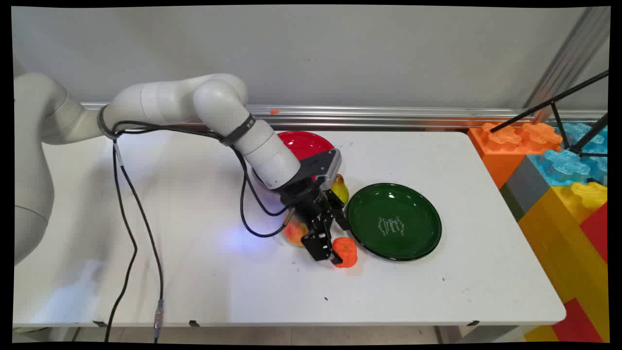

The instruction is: Pick up the eggplant from the red plate

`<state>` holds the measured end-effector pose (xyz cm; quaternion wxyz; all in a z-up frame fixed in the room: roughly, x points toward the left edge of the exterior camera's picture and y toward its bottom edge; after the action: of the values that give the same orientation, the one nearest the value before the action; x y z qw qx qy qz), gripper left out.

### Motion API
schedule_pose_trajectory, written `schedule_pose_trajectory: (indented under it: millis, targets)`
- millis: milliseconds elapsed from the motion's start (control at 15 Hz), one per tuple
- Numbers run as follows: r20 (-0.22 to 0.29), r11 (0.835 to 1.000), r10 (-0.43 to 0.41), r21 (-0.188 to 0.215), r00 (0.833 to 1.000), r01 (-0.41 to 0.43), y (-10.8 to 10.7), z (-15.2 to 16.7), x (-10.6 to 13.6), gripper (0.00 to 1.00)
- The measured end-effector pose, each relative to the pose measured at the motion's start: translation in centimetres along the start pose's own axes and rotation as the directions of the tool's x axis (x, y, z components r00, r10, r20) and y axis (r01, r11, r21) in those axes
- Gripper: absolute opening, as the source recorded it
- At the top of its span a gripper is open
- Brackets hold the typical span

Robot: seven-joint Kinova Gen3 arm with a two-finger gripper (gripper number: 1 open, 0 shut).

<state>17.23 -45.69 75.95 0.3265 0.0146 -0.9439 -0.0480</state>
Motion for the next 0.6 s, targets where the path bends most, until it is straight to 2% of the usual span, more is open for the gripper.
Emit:
schedule_pose_trajectory:
  millis: [600]
  targets:
    - [0.009, 0.999, -0.032, 0.010, 0.999, 0.032, 1.1, -2.9, 1.8, 1.00]
